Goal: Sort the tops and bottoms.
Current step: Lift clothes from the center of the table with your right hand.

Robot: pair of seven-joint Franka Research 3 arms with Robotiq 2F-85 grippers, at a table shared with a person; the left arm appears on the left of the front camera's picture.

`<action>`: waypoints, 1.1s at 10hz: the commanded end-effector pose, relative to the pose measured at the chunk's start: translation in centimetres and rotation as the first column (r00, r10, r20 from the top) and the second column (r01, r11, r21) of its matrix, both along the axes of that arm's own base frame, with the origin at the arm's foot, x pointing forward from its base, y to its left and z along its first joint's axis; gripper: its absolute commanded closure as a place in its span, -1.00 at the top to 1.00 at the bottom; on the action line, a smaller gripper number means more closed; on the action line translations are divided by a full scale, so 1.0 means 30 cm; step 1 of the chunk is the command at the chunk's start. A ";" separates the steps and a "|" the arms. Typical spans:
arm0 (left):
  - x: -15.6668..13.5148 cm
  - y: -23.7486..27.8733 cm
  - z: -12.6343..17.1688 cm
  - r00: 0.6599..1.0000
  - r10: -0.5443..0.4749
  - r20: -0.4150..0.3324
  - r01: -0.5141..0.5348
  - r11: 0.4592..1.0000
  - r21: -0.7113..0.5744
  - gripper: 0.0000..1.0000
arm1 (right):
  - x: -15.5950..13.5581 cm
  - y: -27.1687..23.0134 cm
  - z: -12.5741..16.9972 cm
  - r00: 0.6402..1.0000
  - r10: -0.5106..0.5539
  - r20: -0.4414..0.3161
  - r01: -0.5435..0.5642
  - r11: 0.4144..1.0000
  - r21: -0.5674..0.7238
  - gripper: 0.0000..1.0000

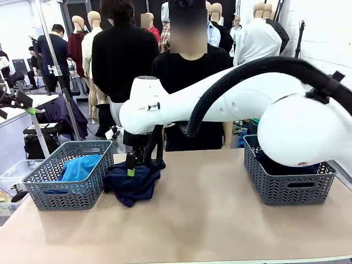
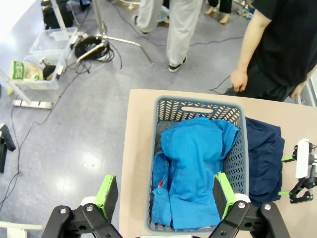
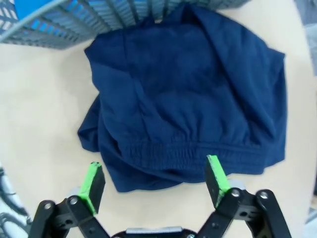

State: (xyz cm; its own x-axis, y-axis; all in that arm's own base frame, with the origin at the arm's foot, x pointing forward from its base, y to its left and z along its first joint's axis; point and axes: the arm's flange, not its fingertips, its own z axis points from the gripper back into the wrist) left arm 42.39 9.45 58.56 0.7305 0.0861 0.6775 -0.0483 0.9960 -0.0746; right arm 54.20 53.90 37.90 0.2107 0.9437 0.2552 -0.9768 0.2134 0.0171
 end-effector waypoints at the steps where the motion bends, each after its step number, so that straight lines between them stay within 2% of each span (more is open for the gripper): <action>1: 0.002 0.005 0.006 1.000 0.003 -0.010 -0.003 1.000 0.001 1.00 | 0.060 0.082 -0.033 0.999 0.028 -0.019 -0.027 0.999 0.039 1.00; 5: 0.002 0.005 0.006 1.000 0.003 -0.010 -0.003 1.000 0.001 1.00 | 0.077 0.138 -0.098 0.996 0.062 -0.064 -0.061 0.998 0.019 1.00; 7: 0.002 0.005 0.006 1.000 0.003 -0.010 -0.003 1.000 0.001 1.00 | 0.103 0.168 -0.140 0.999 0.024 -0.044 -0.024 1.000 -0.001 1.00; 10: 0.002 0.005 0.006 1.000 0.003 -0.010 -0.003 1.000 0.001 1.00 | 0.108 0.170 -0.145 0.998 0.031 -0.052 -0.031 0.999 -0.005 1.00; 11: 0.002 0.005 0.006 1.000 0.003 -0.010 -0.003 1.000 0.001 1.00 | 0.103 0.168 -0.143 0.998 0.033 -0.044 -0.034 0.999 -0.008 0.81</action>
